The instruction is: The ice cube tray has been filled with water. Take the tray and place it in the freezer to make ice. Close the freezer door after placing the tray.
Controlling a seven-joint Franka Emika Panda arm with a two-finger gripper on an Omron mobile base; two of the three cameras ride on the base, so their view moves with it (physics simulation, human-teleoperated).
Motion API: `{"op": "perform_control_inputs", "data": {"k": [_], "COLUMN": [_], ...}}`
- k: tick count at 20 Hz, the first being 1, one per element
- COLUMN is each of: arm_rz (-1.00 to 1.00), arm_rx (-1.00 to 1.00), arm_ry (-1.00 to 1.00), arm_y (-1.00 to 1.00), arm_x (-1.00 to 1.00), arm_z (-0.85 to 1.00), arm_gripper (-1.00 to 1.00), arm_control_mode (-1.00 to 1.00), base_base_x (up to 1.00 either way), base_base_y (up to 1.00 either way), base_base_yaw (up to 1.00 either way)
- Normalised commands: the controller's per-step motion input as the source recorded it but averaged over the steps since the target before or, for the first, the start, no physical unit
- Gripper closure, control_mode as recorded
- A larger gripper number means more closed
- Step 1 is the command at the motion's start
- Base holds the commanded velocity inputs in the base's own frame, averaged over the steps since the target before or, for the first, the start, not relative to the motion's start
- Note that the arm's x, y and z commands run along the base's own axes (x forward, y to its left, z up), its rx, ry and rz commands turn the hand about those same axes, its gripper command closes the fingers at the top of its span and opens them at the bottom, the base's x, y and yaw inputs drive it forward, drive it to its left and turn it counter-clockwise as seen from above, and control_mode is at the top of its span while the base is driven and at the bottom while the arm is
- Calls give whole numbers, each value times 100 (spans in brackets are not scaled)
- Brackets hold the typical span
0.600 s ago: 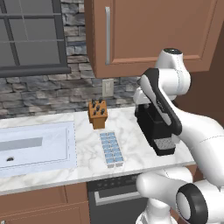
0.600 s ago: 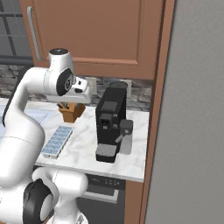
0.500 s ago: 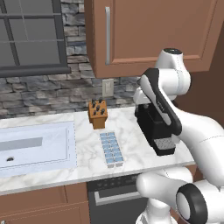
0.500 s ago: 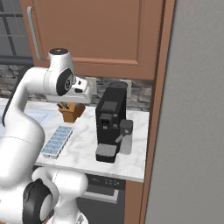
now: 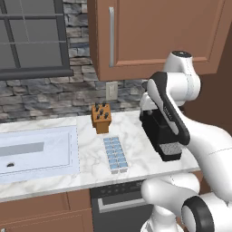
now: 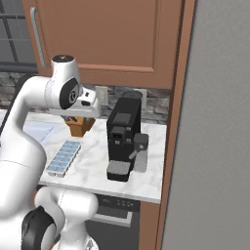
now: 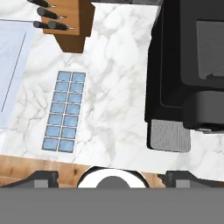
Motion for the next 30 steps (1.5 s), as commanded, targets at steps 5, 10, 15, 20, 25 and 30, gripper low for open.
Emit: {"op": "perform_control_inputs", "data": {"k": [5,10,15,20,25,30], "arm_rz": [-2,-9,-15,-16,-13,-3], "arm_rx": [0,0,0,0,0,0], "arm_ry": [0,0,0,-3,-7,-3], "arm_y": [7,17,7,21,7,1], "arm_x": [-32,-27,-14,-11,-2,3], "arm_z": [-18,-26,-24,-33,-23,-5], "arm_gripper": [-100,-100,-100,-100,-100,-100], "arm_control_mode": [-100,-100,-100,-100,-100,-100], "base_base_x": [0,0,0,0,0,0], "base_base_y": [0,0,0,0,0,0], "base_base_yaw": [0,0,0,0,0,0]}}
